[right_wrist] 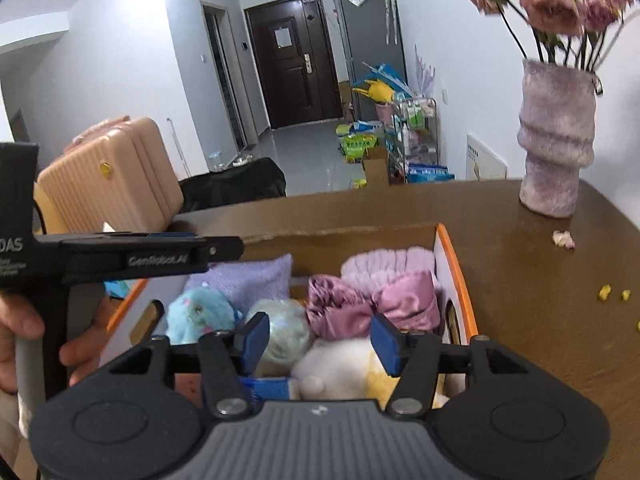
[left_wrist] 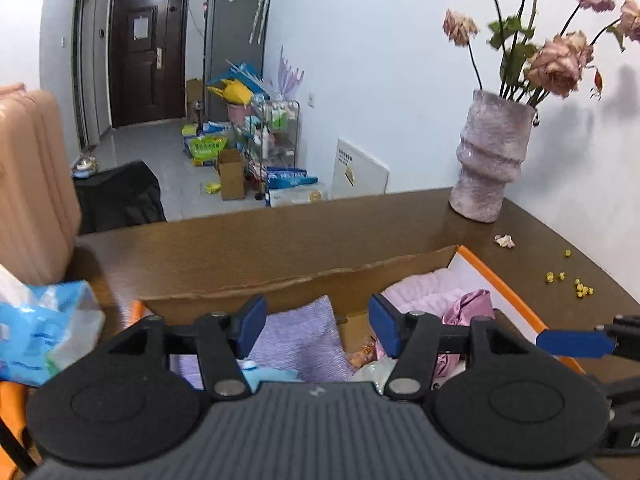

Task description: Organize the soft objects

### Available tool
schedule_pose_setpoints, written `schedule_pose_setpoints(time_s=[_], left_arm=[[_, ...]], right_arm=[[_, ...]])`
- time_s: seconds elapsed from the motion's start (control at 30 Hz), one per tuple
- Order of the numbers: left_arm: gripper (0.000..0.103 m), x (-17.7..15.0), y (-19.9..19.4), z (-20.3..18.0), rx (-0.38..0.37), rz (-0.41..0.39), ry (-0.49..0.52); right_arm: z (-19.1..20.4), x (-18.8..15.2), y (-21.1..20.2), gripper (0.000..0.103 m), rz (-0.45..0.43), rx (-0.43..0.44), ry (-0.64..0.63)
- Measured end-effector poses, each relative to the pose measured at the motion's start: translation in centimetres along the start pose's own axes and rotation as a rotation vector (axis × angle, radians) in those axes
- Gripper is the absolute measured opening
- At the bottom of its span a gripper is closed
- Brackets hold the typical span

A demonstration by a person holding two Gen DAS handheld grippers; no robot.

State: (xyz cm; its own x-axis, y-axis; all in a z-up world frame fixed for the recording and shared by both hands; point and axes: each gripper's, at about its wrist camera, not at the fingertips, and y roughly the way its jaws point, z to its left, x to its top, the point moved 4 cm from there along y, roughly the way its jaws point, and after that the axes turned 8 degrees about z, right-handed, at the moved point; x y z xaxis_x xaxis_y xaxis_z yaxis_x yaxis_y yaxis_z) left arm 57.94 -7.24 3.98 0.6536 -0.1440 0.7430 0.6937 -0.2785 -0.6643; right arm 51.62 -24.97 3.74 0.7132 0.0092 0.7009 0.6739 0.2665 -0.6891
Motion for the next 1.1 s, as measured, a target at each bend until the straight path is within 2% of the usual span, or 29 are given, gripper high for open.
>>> schedule_pose_setpoints(time_s=[0.17, 0.23, 0.37, 0.43, 0.47, 0.5, 0.6, 0.73, 0.9, 0.97, 1.1], left_arm=[[0.062, 0.7, -6.0, 0.1, 0.021, -0.070, -0.001], [0.071, 0.6, -9.0, -0.1, 0.026, -0.104, 0.001], [0.077, -0.9, -14.7, -0.8, 0.043, -0.162, 0.004], [0.096, -2.4, -17.8, -1.2, 0.072, -0.213, -0.006], [0.100, -3.1, -19.2, -1.3, 0.086, -0.249, -0.018], [0.102, -4.3, -21.0, -1.6, 0.105, -0.300, -0.029], [0.103, -7.3, -24.8, -2.6, 0.138, -0.385, -0.014], [0.103, -11.7, -29.0, -3.7, 0.166, -0.439, -0.025], [0.103, -18.7, -33.1, -4.2, 0.213, -0.474, -0.042], [0.103, -22.1, -34.3, -4.2, 0.201, -0.477, -0.058], [0.103, -29.1, -36.5, -4.3, 0.228, -0.446, -0.100]], right_arm=[[1.8, 1.0, -4.0, 0.057, -0.055, -0.015, -0.032], [2.3, 1.1, -5.9, 0.058, -0.082, -0.012, -0.035], [3.7, 0.4, -10.8, 0.068, -0.164, -0.009, -0.053], [4.5, -0.3, -13.2, 0.079, -0.221, -0.004, -0.076], [4.8, -0.7, -14.4, 0.088, -0.256, -0.007, -0.090], [5.2, -1.3, -15.6, 0.094, -0.297, -0.014, -0.105], [5.9, -3.4, -18.7, 0.097, -0.412, -0.041, -0.129], [5.6, -6.8, -21.6, 0.100, -0.485, -0.016, -0.108], [5.6, -11.5, -24.4, 0.101, -0.522, -0.032, -0.105], [5.7, -14.5, -25.5, 0.103, -0.533, -0.038, -0.114], [6.2, -21.4, -26.9, 0.103, -0.502, -0.032, -0.151]])
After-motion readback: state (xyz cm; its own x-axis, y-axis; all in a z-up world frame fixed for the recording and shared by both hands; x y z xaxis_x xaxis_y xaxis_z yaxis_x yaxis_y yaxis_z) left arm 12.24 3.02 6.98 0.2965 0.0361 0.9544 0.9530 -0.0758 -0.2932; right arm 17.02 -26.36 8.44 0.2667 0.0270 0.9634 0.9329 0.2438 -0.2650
